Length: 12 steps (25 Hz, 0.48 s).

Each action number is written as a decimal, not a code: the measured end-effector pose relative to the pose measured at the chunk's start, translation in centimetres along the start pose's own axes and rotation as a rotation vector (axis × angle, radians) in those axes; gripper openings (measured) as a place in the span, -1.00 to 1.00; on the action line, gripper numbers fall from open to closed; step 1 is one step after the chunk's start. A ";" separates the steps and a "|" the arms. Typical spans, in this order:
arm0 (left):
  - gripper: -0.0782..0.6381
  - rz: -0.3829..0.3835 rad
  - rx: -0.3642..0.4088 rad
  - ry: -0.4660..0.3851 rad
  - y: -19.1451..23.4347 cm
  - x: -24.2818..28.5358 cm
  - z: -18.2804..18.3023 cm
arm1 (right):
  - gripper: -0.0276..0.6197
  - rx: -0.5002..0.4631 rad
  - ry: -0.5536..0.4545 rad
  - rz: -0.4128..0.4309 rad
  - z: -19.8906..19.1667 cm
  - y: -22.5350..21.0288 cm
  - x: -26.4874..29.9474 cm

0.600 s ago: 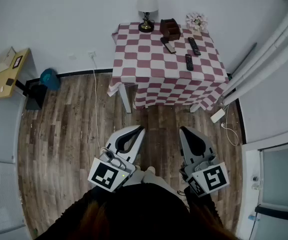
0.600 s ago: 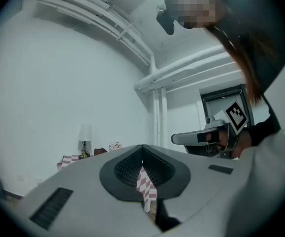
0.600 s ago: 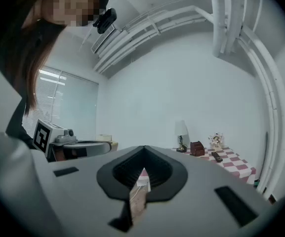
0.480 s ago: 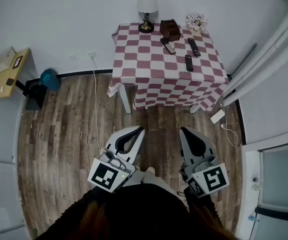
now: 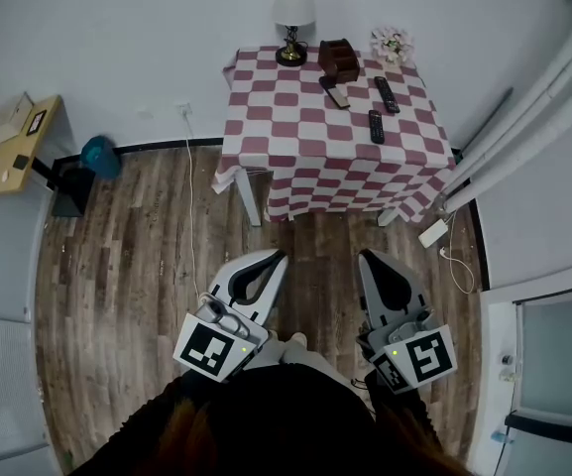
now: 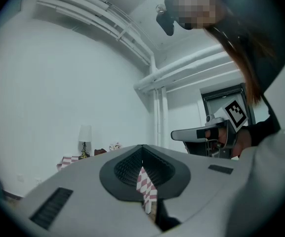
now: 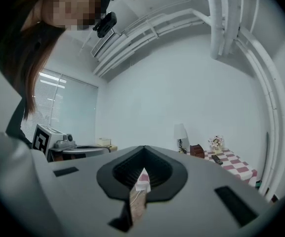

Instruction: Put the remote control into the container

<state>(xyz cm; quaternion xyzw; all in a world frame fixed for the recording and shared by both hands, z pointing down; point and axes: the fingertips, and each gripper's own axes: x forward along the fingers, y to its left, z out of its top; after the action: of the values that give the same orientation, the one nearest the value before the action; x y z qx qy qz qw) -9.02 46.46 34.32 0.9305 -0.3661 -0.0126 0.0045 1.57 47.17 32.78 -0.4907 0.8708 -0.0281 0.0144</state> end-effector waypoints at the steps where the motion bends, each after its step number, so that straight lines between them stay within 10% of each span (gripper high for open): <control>1: -0.76 0.001 0.000 0.001 0.0 0.2 -0.1 | -0.87 0.011 -0.008 -0.001 0.1 -0.3 0.0; 12: -0.76 0.043 0.017 -0.011 0.6 2.5 0.0 | -0.87 0.020 -0.035 0.026 0.5 -3.0 0.4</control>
<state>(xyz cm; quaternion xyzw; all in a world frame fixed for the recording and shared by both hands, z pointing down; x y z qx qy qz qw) -7.64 44.31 34.27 0.9223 -0.3863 -0.0143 -0.0050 4.01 45.26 32.43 -0.4798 0.8762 -0.0280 0.0351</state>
